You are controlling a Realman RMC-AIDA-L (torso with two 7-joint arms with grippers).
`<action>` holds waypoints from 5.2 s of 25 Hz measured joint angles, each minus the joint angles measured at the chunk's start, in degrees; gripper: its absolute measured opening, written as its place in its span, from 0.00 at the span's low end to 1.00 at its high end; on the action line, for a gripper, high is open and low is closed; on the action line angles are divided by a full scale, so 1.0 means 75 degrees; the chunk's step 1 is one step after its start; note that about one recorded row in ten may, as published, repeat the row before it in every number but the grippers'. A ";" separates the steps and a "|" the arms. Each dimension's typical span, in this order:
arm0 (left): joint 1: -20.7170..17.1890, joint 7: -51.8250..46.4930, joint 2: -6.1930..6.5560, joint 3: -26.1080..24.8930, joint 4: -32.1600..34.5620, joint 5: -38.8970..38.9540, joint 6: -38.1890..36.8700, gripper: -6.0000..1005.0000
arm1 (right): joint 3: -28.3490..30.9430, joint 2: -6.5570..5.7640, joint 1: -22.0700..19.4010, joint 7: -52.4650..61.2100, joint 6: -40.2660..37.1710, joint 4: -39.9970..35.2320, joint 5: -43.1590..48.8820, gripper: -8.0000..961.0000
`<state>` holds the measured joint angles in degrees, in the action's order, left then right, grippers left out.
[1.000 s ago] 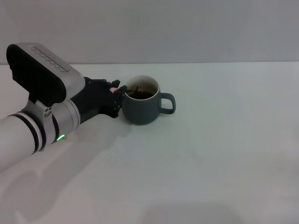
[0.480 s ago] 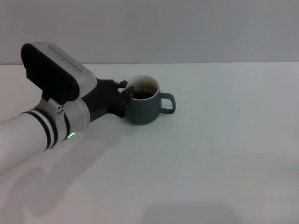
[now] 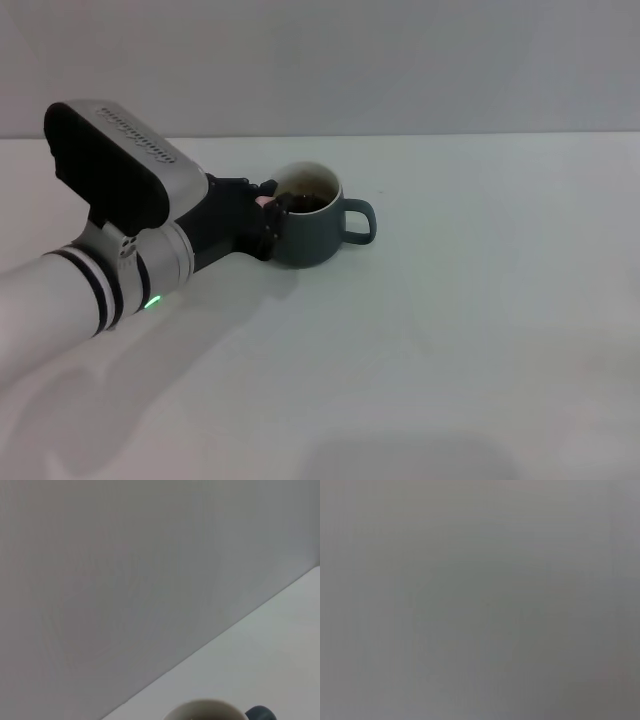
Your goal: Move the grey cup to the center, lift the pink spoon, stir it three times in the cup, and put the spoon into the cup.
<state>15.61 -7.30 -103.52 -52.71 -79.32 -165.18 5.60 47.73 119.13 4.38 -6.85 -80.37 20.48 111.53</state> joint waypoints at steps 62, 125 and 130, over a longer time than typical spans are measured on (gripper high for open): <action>-0.0781 0.1988 -0.0541 -0.0730 -0.1305 0.0123 0.1657 0.21 | -0.0129 0.0005 -0.0009 -0.0001 0.0006 0.0021 0.0082 0.01; -0.1742 0.6162 -0.1915 -0.1486 -0.0305 0.3742 -0.3177 0.53 | -0.0130 0.0019 -0.0077 0.0000 -0.0036 0.0130 0.0082 0.01; -0.1688 0.3633 -0.1923 -0.0966 0.1615 0.2758 -0.8245 0.60 | -0.0129 0.0019 -0.0056 -0.0001 -0.0087 0.0136 0.0082 0.01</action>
<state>2.96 19.95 -117.94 -59.95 -67.21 -144.50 -56.24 46.76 119.27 3.96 -6.86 -81.03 21.50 112.14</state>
